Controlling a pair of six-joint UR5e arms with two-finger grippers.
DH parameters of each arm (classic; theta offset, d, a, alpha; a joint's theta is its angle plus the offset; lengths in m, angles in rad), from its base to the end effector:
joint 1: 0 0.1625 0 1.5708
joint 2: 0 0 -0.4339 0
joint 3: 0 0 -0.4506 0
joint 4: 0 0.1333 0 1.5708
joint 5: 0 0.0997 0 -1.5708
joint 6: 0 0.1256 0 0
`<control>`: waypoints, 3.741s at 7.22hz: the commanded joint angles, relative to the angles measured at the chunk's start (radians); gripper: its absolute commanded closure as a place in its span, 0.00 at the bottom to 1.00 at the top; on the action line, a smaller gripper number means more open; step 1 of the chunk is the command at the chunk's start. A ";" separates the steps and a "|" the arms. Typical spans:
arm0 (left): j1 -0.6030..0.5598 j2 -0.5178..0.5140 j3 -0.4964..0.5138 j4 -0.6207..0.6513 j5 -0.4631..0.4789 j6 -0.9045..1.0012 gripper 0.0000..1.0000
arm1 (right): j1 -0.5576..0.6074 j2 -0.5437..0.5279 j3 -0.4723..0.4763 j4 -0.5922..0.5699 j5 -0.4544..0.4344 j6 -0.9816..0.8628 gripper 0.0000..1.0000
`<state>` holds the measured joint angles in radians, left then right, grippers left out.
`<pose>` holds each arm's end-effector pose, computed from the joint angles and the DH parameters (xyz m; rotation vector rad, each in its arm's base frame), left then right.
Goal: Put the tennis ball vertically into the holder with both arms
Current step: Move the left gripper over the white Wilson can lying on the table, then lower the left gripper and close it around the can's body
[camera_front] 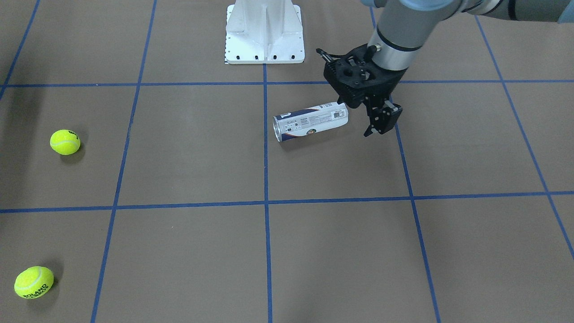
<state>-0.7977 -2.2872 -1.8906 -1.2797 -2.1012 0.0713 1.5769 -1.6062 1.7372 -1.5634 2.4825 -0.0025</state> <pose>0.4119 -0.5220 0.1140 0.5313 0.7561 0.9837 0.0373 -0.5405 0.5997 0.1326 -0.9096 -0.0597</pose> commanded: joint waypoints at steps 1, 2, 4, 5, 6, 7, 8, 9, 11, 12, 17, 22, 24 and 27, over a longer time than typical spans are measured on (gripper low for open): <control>0.122 -0.032 0.011 -0.006 0.046 -0.075 0.06 | -0.003 0.000 0.002 -0.001 0.001 -0.001 0.01; 0.164 -0.047 0.034 -0.033 0.070 -0.112 0.07 | -0.005 0.000 0.001 -0.001 0.001 -0.001 0.01; 0.224 -0.057 0.079 -0.098 0.153 -0.111 0.02 | -0.014 0.003 -0.002 -0.001 -0.002 -0.002 0.01; 0.238 -0.058 0.093 -0.105 0.153 -0.104 0.02 | -0.015 0.003 -0.002 -0.001 -0.002 -0.002 0.01; 0.241 -0.058 0.105 -0.107 0.153 -0.082 0.02 | -0.021 0.003 0.002 -0.001 0.001 -0.001 0.01; 0.256 -0.057 0.126 -0.110 0.153 -0.073 0.02 | -0.021 0.003 0.002 -0.001 0.001 -0.001 0.01; 0.271 -0.055 0.148 -0.159 0.155 -0.077 0.02 | -0.026 0.003 0.002 -0.001 0.001 -0.001 0.01; 0.287 -0.057 0.171 -0.185 0.173 -0.079 0.02 | -0.034 0.009 -0.001 -0.001 0.000 -0.001 0.01; 0.287 -0.058 0.264 -0.283 0.184 -0.077 0.02 | -0.046 0.012 -0.002 -0.001 -0.005 -0.002 0.01; 0.293 -0.058 0.301 -0.327 0.184 -0.082 0.02 | -0.046 0.012 -0.001 -0.001 -0.004 -0.001 0.01; 0.341 -0.058 0.303 -0.328 0.184 -0.088 0.02 | -0.051 0.005 -0.007 -0.006 -0.005 -0.002 0.01; 0.341 -0.070 0.340 -0.331 0.184 -0.079 0.01 | -0.051 -0.003 -0.008 -0.006 -0.005 -0.002 0.01; 0.345 -0.087 0.366 -0.339 0.184 -0.076 0.01 | -0.052 -0.004 -0.013 -0.007 -0.007 -0.002 0.01; 0.347 -0.103 0.396 -0.342 0.184 -0.076 0.02 | -0.051 -0.004 -0.018 -0.007 -0.007 -0.002 0.01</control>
<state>-0.4517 -2.3871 -1.4998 -1.6190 -1.9175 -0.0047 1.5256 -1.6106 1.7207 -1.5708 2.4759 -0.0046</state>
